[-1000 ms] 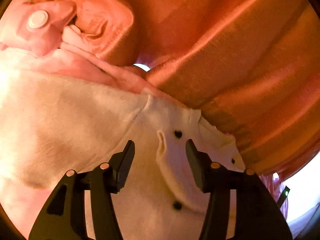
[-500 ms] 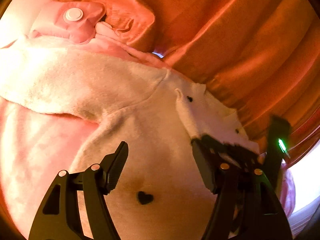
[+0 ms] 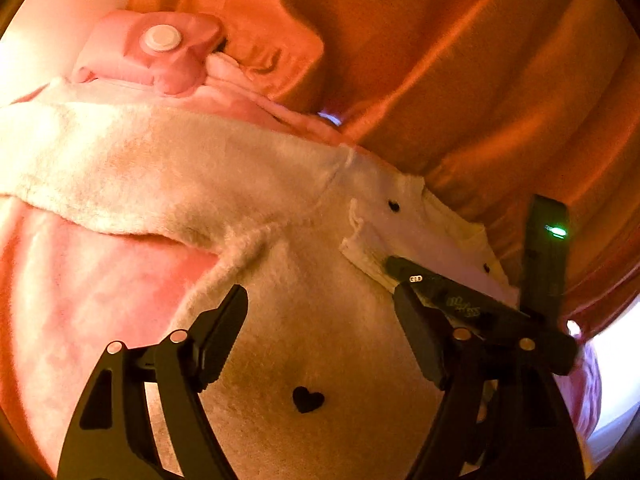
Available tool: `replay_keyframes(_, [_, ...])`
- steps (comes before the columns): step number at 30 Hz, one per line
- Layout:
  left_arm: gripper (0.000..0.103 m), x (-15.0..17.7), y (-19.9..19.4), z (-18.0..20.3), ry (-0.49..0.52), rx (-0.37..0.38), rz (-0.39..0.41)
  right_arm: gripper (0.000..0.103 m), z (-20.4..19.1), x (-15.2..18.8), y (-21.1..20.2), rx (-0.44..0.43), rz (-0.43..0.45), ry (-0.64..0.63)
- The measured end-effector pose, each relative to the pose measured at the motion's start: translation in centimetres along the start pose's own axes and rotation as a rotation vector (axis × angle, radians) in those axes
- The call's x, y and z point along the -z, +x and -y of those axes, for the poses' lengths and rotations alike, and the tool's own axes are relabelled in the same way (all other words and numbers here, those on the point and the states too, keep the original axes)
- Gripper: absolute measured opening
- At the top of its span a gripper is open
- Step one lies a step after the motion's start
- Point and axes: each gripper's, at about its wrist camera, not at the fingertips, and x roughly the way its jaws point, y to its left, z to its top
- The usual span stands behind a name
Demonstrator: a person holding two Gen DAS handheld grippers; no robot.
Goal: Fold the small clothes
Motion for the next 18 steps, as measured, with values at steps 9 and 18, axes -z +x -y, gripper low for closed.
replay_keyframes(9, [0.081,-1.8,-0.4,-5.2,-0.208,-0.082,0.041,0.018,-2.1,1.1,-2.1,0.139,0.0,-0.048])
replay_keyframes(18, [0.086,-4.8,-4.6,-18.0,-0.54,-0.525,0.233,0.05,-0.9,10.1,-12.6,0.221,0.096,-0.088])
